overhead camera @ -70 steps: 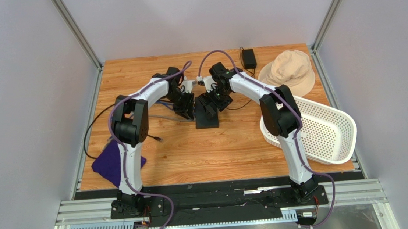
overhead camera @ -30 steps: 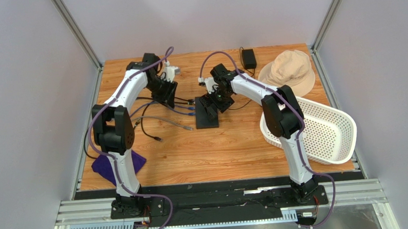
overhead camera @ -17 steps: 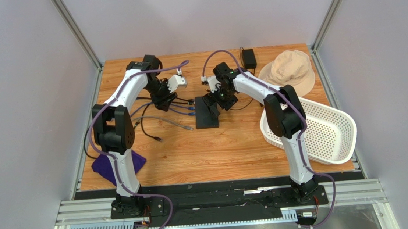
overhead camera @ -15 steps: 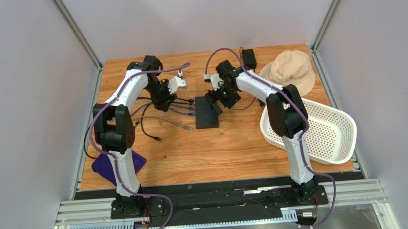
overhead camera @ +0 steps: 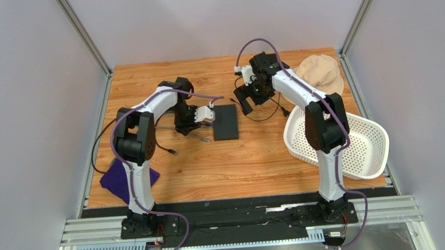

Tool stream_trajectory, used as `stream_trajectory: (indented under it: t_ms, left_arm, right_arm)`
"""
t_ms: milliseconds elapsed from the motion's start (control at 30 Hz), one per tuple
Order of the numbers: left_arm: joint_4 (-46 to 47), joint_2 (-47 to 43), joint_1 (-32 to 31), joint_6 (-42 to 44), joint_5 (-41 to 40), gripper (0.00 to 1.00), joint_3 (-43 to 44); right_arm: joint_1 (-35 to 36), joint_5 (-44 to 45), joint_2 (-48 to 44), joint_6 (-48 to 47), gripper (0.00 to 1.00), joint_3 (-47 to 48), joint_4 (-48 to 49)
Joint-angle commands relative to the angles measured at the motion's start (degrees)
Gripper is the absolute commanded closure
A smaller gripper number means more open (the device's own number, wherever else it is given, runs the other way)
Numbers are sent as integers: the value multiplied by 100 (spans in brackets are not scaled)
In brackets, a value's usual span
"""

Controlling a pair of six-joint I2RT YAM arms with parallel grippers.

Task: Pull the plug from the switch port

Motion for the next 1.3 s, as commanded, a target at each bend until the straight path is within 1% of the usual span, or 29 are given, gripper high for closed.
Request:
stream_trajectory:
  t_ms: [0,33,67,133,167,267,400,433,500,533,567,633,700,767,800,867,933,967,1000,1067,1100,1167,1200,1267]
  left_arm:
    - [198,12,27,302,-44,52,-89]
    - [189,20,35,276,-70,57,-115]
    - [198,29,35,267,-96,66,-133]
    - [250,-32,53,249,-106,78,-237]
    - [225,-58,53,258,-97,89,-282]
    - [-143,-312,114,337,43,100,-370]
    - [-592,-971,369,223,465,100,-432]
    - [-610,-1234,448,-4,509,100,-388]
    - [-523,-1446,711,-329,571,100,-300]
    - [-427,-1569,808,-644,571,100,-126]
    - [-374,-1596,1009,-813,502,100,-28]
    - [-120,-1641,1186,-1268,352,100,339]
    - [-13,-1580,1431,-1499,168,100,787]
    - [320,-1518,1538,-1588,-69,100,1052]
    - [452,-1448,1564,-1553,-157,100,1236]
    - [1118,-1369,1565,-1422,-385,100,1317]
    - [1653,-1114,1504,-1009,-605,100,1615]
    - [1770,-974,1486,-903,-824,100,1825]
    - [1832,-668,1486,-815,-852,100,2436]
    - [1745,-298,1477,-701,-835,100,3151]
    - [1754,35,1459,-422,-879,100,3685]
    - [1911,370,1416,-17,-1080,100,4093]
    - [1973,659,1398,438,-1125,100,4347]
    - [2201,889,1371,915,-1239,100,4437]
  right_arm:
    - [11,58,-151,-107,4,314,-4]
    - [11,49,-125,-107,4,341,-13]
    - [2,49,-107,-98,4,358,-13]
    - [11,40,-46,-90,4,428,-13]
    - [11,40,-28,-90,4,455,-13]
    - [11,31,16,-72,4,534,-13]
    - [11,58,25,-116,4,534,-13]
    - [11,75,33,-125,4,534,-13]
    - [11,75,60,-133,4,543,-4]
    - [11,75,77,-125,4,569,-13]
    - [11,58,103,-125,4,587,-4]
    - [19,58,165,-107,4,665,-4]
    - [11,40,244,-90,4,718,-4]
    - [19,23,297,-63,4,806,-4]
    - [28,23,349,-37,4,833,-13]
    - [54,-4,402,-28,4,903,-4]
    - [89,5,446,-10,4,947,-13]
    - [98,-4,446,-19,4,947,-13]
    - [98,-4,438,-19,4,939,-13]
    - [107,22,403,-63,4,903,-13]
    - [107,49,368,-89,4,842,-13]
    - [98,110,341,-142,4,781,-13]
    - [90,128,315,-151,4,763,-4]
    - [72,172,288,-177,4,728,-13]
